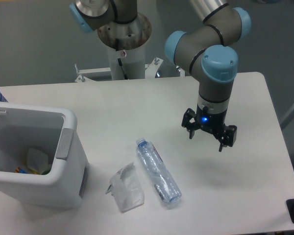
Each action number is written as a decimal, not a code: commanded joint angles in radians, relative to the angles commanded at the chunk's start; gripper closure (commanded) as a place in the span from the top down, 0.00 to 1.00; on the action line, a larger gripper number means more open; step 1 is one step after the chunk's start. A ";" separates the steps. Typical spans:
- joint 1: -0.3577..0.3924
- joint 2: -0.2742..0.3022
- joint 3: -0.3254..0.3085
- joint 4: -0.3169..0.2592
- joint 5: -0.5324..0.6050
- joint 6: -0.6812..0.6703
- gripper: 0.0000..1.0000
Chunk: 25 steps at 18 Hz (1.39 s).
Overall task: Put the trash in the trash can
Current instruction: 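Move the open gripper over the clear plastic water bottle and lower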
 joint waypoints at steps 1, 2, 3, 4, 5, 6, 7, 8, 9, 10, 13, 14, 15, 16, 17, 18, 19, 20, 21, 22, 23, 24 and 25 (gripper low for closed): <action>0.000 0.000 0.000 0.000 0.000 0.000 1.00; 0.000 0.000 0.000 0.000 0.000 0.000 1.00; 0.000 0.000 0.000 0.000 0.000 0.000 1.00; -0.002 0.000 0.000 0.000 0.000 -0.002 1.00; -0.002 0.000 0.000 0.002 0.000 -0.002 1.00; -0.009 -0.002 0.002 0.002 0.000 -0.002 1.00; -0.011 -0.002 0.002 0.002 0.000 -0.002 1.00; -0.011 -0.002 0.002 0.002 0.000 -0.002 1.00; -0.012 -0.002 0.002 0.002 0.000 -0.003 1.00; -0.014 -0.005 0.002 -0.002 0.002 -0.012 1.00; -0.029 -0.020 0.002 0.000 -0.002 -0.141 1.00; -0.037 -0.026 0.003 0.002 -0.002 -0.181 1.00; -0.041 -0.032 0.005 0.000 -0.002 -0.205 1.00; -0.047 -0.037 0.005 -0.003 -0.002 -0.225 1.00; -0.055 -0.040 0.006 -0.005 -0.002 -0.242 1.00; -0.063 -0.044 0.012 -0.008 -0.008 -0.265 1.00; -0.066 -0.046 0.014 -0.008 -0.009 -0.300 1.00; -0.067 -0.049 0.018 -0.006 -0.009 -0.340 1.00; -0.069 -0.055 0.020 -0.005 -0.009 -0.369 1.00; -0.077 -0.058 0.020 0.006 -0.009 -0.388 1.00; -0.089 -0.064 0.020 0.027 -0.009 -0.402 1.00; -0.098 -0.078 0.020 0.052 -0.009 -0.406 1.00; -0.103 -0.086 0.020 0.072 -0.009 -0.407 1.00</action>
